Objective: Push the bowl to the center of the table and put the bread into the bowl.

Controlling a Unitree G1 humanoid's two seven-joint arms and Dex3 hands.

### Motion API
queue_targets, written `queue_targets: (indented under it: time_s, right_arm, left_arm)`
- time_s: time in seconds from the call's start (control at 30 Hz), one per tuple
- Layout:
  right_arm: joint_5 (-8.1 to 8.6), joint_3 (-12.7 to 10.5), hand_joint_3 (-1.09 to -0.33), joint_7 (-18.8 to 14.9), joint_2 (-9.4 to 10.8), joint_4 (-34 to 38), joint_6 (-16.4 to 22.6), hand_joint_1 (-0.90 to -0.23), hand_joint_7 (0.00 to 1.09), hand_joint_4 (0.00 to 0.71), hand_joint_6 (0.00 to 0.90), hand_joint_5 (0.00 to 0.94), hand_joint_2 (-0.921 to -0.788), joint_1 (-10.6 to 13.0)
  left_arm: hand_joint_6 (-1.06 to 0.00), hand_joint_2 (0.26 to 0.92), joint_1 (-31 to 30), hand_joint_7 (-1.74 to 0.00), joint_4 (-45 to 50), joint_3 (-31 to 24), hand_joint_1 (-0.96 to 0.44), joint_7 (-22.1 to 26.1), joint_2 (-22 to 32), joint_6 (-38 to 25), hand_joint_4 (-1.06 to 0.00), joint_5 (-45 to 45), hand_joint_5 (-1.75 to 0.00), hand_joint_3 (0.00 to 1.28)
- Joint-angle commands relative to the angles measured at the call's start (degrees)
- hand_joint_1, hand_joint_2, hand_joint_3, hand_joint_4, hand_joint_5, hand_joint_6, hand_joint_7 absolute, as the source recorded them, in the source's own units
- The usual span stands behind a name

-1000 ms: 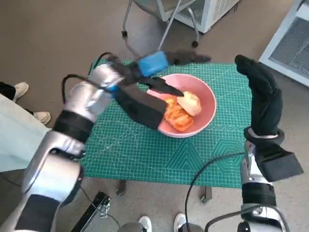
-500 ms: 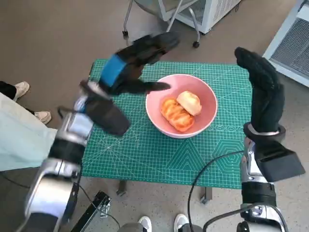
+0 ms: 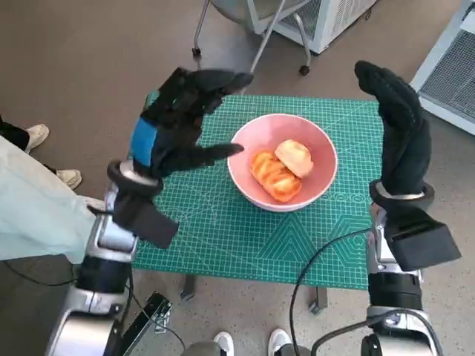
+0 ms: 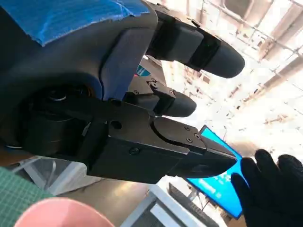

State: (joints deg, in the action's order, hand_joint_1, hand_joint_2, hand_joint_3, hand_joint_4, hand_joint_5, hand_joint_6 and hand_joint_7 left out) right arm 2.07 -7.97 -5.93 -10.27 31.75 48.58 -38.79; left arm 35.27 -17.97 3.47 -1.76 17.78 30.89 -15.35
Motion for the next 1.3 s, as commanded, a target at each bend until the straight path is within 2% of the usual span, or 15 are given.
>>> queue_targets:
  time_s: [0.03,0.57,1.3]
  right_arm:
    - [0.49,0.27,-0.808,0.02,0.31,-0.43,-1.36,-0.586,0.81,0.386,0.065,0.016,-0.921,0.91]
    - [-0.65,0.45,-0.798,0.27,-0.18,-0.04,-0.79,-0.595,0.80,0.388,0.065,0.015,-0.921,0.99]
    - [0.91,1.36,-0.793,-0.76,0.36,-1.23,-0.91,-0.582,0.80,0.393,0.059,0.015,-0.921,1.87]
  left_arm:
    - [-0.30,0.902,-1.39,-0.90,1.42,-0.78,0.12,-0.55,-0.31,-0.27,-0.22,0.01,-0.77,0.03]
    - [-0.28,0.900,-3.45,-0.92,2.66,-1.84,0.12,-0.12,-1.67,0.38,-0.21,2.25,-0.79,0.05]
    - [-0.25,0.876,-4.76,-0.95,5.09,-2.05,0.10,-0.80,-3.02,-0.83,-0.20,1.07,-0.80,0.10]
